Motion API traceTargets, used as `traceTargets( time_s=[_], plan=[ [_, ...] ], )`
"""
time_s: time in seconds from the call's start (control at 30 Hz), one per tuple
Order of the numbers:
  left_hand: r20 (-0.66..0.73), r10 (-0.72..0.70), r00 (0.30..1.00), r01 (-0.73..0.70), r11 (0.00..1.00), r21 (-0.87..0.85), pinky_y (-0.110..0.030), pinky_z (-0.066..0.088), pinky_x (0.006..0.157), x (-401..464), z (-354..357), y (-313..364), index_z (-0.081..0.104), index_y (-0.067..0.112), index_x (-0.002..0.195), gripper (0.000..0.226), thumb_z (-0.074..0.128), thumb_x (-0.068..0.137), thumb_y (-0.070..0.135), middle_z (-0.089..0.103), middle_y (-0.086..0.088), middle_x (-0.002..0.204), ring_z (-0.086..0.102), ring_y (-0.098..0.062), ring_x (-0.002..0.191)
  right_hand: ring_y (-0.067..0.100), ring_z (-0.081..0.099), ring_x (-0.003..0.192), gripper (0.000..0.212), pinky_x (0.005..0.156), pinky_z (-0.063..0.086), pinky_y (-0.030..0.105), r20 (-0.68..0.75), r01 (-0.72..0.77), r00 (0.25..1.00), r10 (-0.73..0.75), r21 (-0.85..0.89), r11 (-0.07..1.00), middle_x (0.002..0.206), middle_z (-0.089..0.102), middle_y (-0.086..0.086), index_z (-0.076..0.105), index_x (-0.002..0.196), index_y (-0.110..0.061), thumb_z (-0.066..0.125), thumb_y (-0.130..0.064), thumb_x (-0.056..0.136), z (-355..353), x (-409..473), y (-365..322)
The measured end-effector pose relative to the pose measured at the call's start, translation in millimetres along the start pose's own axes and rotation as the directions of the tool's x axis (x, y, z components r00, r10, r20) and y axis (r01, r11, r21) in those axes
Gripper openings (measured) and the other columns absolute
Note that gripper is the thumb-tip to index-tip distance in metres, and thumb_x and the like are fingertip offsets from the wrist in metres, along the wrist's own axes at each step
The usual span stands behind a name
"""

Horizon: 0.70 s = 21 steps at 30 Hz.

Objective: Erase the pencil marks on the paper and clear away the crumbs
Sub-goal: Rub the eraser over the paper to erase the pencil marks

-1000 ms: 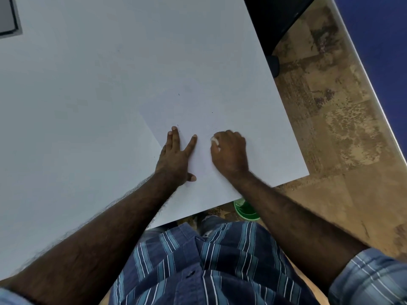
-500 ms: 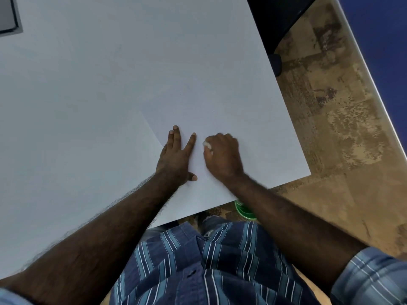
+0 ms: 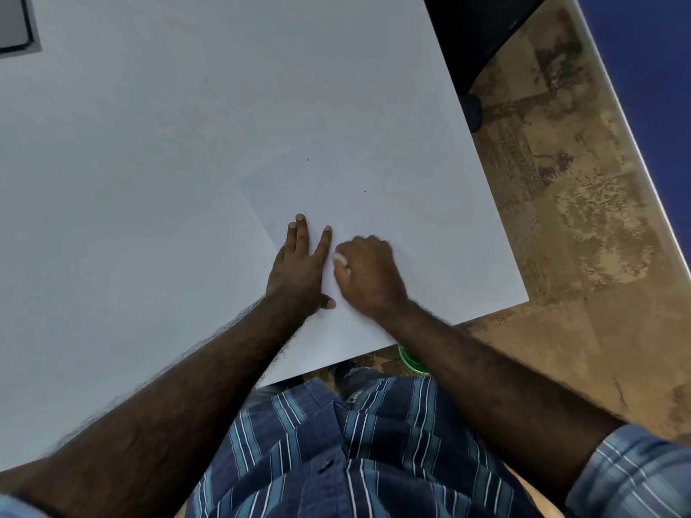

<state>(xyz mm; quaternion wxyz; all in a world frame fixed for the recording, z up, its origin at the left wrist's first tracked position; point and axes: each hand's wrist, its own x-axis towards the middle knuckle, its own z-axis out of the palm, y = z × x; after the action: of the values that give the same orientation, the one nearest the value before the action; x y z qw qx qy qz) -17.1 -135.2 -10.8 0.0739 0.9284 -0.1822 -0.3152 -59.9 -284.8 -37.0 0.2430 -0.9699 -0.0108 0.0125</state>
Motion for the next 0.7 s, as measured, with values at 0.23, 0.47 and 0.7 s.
traceTargets(
  time_s=[0.23,0.47,0.7],
  plan=[
    [0.01,-0.014,1.0,0.014,1.0,-0.013,-0.044,0.01,0.127,-1.1,-2.0,1.6,-0.018,0.026,0.163,0.143,0.091,0.072,0.047,-0.036,-0.016,0.164,-0.024,-0.033,0.156,0.037,0.063,0.078,0.019,0.075,0.049,0.044,-0.184,-0.223,0.961,0.208,-0.065,0.973,0.084,0.069,0.006,0.072,0.086,-0.015,0.056,-0.025,0.092,-14.6,30.1,40.8],
    [-0.006,-0.004,1.0,0.004,1.0,0.007,-0.044,0.013,0.128,-0.5,-0.9,0.7,-0.015,0.025,0.164,0.143,0.09,0.071,0.051,-0.034,-0.02,0.164,-0.021,-0.036,0.157,0.033,0.063,0.087,0.017,0.081,0.05,0.047,0.052,0.06,0.997,-0.057,-0.052,0.997,0.093,0.07,0.009,0.074,0.102,-0.01,0.06,-0.02,0.098,3.8,3.6,-5.5],
    [-0.004,-0.012,1.0,0.012,1.0,-0.02,-0.043,0.01,0.127,-1.2,-0.7,1.0,-0.017,0.026,0.163,0.143,0.091,0.071,0.047,-0.037,-0.015,0.164,-0.024,-0.033,0.156,0.036,0.061,0.077,0.012,0.074,0.049,0.045,-0.221,-0.206,0.957,0.189,-0.054,0.977,0.082,0.067,0.008,0.07,0.087,-0.011,0.061,-0.019,0.089,-12.0,32.3,38.5]
  ],
)
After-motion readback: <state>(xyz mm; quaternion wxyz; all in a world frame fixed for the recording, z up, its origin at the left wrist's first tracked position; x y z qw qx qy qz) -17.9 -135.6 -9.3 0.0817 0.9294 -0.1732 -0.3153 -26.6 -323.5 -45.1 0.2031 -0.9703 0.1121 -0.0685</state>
